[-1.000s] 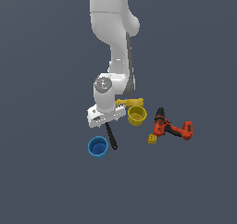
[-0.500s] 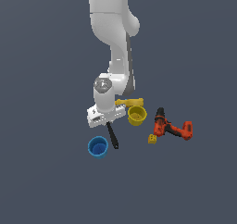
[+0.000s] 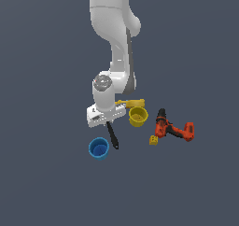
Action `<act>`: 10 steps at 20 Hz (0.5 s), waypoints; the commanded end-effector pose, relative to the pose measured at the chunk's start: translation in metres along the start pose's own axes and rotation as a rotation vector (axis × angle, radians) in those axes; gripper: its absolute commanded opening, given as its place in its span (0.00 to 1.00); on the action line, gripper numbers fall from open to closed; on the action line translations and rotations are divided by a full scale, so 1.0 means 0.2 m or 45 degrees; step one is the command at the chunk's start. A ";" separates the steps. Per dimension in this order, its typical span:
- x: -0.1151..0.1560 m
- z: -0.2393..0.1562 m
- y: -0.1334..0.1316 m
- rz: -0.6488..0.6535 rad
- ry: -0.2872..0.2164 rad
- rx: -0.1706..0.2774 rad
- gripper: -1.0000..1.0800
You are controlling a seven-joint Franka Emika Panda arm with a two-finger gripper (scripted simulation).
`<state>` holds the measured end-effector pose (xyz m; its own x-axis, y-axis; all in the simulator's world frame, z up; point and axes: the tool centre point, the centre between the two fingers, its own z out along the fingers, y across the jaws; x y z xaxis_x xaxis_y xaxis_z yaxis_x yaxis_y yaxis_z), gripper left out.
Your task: Pick up a designated object from a clutter of objects.
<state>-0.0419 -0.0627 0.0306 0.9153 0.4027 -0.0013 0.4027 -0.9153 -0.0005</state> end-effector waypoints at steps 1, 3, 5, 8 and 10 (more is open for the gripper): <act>-0.01 -0.05 0.02 0.000 0.002 -0.002 0.00; -0.01 -0.11 0.03 0.000 0.002 -0.002 0.00; -0.02 -0.17 0.05 0.000 0.002 -0.002 0.00; -0.04 -0.29 0.08 0.000 0.002 -0.002 0.00; -0.06 -0.37 0.10 0.000 0.003 -0.001 0.00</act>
<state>-0.0440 -0.0811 0.0917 0.9154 0.4027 -0.0011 0.4027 -0.9154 -0.0005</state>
